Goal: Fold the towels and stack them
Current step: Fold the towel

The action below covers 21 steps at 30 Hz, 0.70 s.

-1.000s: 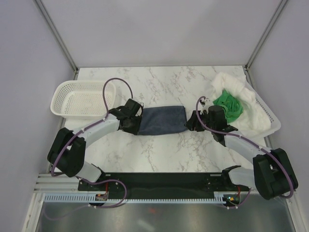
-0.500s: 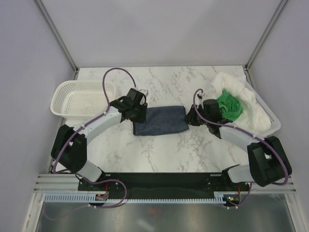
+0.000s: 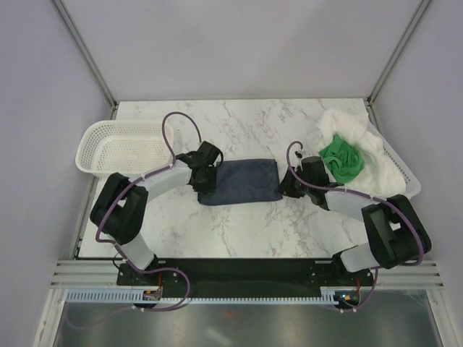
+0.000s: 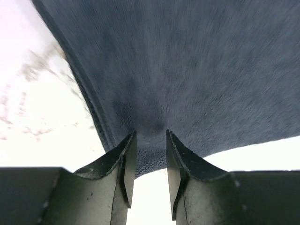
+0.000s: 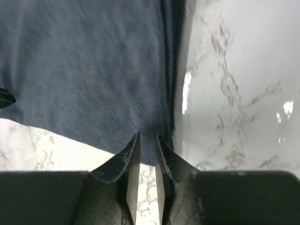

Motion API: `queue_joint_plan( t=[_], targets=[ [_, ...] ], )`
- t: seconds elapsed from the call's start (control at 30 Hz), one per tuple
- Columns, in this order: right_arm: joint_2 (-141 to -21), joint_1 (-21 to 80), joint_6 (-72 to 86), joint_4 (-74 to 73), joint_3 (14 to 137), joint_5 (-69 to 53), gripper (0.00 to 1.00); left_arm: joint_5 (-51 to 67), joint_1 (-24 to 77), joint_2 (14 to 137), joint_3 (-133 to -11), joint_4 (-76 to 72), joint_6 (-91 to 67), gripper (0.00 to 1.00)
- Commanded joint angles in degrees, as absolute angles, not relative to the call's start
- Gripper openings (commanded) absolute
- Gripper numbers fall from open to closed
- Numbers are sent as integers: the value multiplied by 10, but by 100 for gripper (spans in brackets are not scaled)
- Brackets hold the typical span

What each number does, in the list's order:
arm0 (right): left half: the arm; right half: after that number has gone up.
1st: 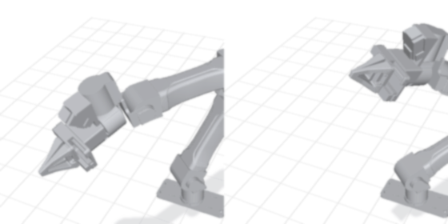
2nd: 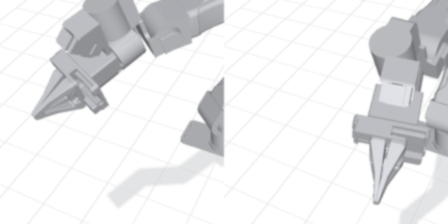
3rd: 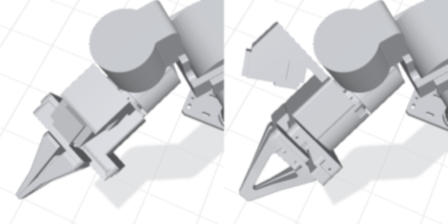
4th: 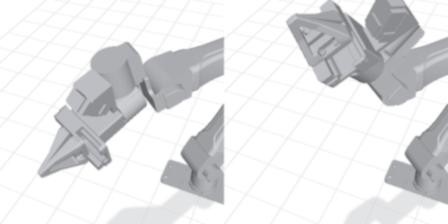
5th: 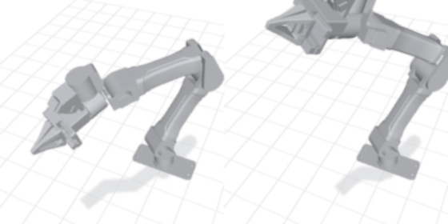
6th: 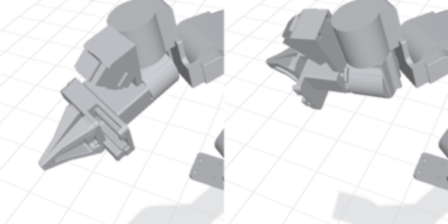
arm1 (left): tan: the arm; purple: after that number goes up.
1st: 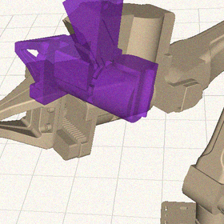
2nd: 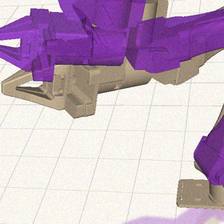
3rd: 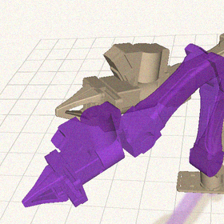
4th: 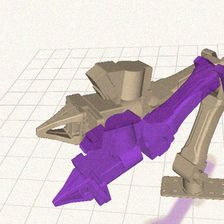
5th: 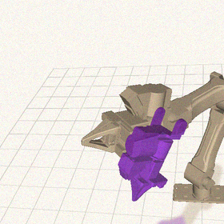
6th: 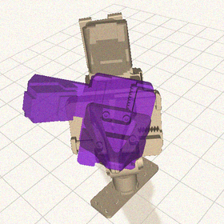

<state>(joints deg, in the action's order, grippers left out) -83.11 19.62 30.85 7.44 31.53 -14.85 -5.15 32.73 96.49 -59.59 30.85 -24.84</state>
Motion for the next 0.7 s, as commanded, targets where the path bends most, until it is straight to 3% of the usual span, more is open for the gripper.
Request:
queue_joint_plan(
  t=[0.0,0.4,0.67],
  targets=[
    [-820,197,314,102,372,-138,26,-106,320,955,-663,290,-251,39],
    [-1036,190,274,136,541,-91,25,-89,264,1078,-749,267,-220,36],
    [-1077,188,272,110,553,-33,24,-53,231,1114,-774,247,-204,36]
  ],
)
